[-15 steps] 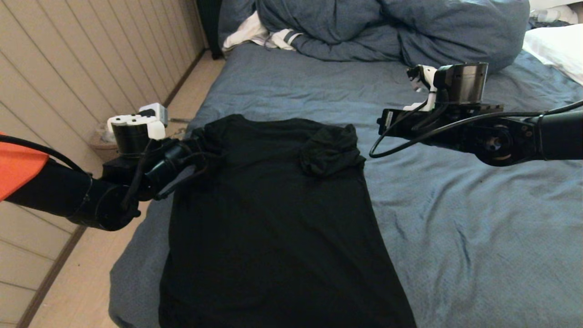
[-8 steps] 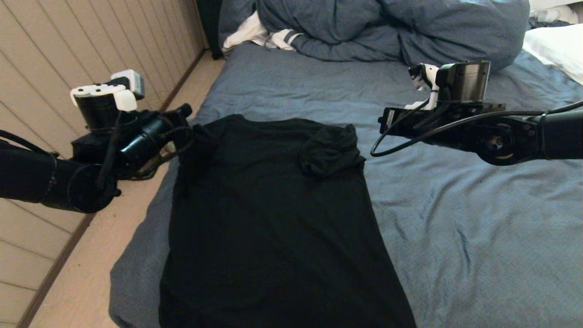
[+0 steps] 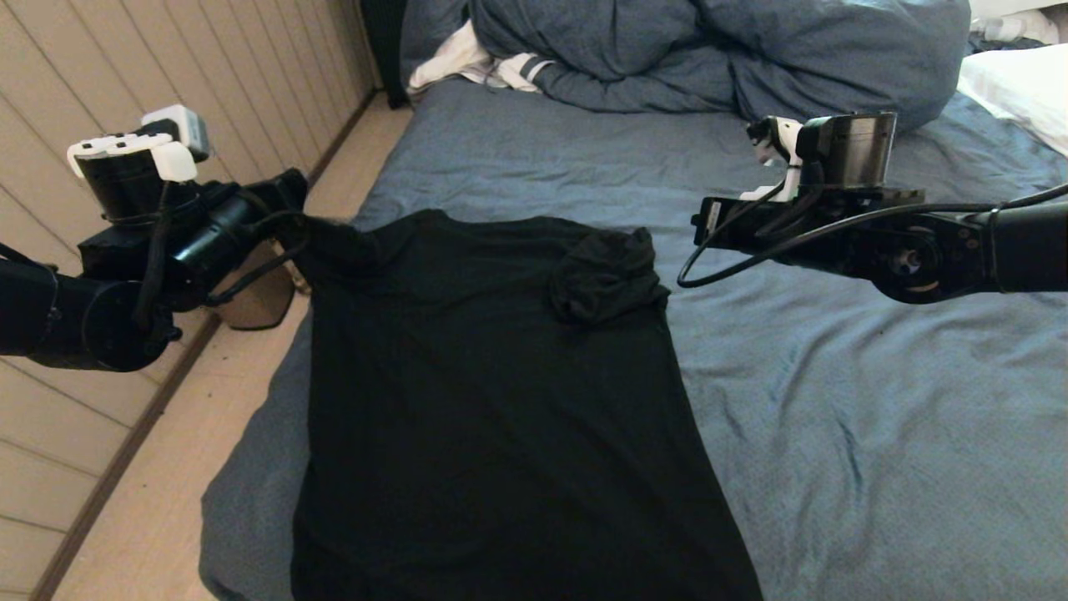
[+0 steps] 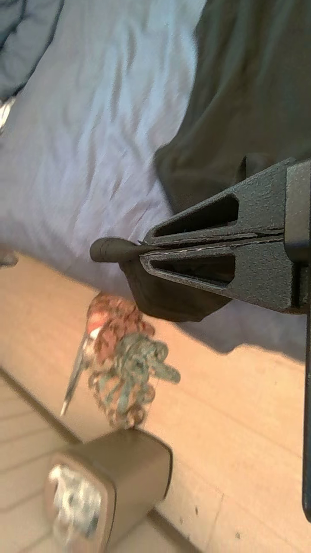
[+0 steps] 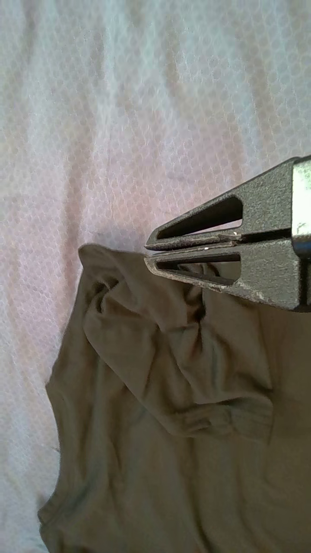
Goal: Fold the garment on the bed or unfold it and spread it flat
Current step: Fold the black T-shirt
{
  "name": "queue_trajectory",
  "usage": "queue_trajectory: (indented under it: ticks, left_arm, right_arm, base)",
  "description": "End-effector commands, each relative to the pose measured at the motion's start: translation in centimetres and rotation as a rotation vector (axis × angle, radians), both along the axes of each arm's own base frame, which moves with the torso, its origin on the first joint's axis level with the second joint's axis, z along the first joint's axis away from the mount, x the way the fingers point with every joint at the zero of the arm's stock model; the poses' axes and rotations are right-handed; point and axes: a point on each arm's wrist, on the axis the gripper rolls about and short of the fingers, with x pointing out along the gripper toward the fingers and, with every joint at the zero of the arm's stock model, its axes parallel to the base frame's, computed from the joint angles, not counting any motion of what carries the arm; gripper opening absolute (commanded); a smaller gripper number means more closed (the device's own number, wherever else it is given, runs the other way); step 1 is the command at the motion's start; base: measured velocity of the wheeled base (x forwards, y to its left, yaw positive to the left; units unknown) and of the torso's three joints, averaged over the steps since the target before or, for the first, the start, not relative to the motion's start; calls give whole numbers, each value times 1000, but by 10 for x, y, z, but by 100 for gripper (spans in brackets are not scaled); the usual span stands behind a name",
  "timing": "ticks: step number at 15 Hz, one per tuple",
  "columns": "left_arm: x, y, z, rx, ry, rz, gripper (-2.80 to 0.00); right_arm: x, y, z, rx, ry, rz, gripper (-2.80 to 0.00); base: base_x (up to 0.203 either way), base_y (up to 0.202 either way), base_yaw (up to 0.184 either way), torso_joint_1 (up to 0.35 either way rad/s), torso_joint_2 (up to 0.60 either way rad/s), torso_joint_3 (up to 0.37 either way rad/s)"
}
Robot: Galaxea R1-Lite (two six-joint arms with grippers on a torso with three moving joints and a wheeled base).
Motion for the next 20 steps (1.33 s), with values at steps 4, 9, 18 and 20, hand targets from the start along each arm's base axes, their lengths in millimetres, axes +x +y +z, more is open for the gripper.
queue_trajectory:
  ticks: [4,9,18,20]
  left_arm:
    - [3,-9,-10,0,24,-20,-280]
    - [-1,-59,-37,17,92,-150,-280]
    - [-23,-154,-53,115,107,-323,-280]
    - [-26,-169,-59,134,115,-340,-280]
  right_arm:
    - [1,1,-1,0,1,2,-280]
    - [1,0,0,1,-4,2,-280]
    - [1,-1,1,5,-6,6,-280]
    - [1,-1,2,5,-8,6,-280]
  base:
    - [0,0,0,0,0,0]
    - [0,0,0,0,0,0]
    - [0,0,0,0,0,0]
    - [0,0,0,0,0,0]
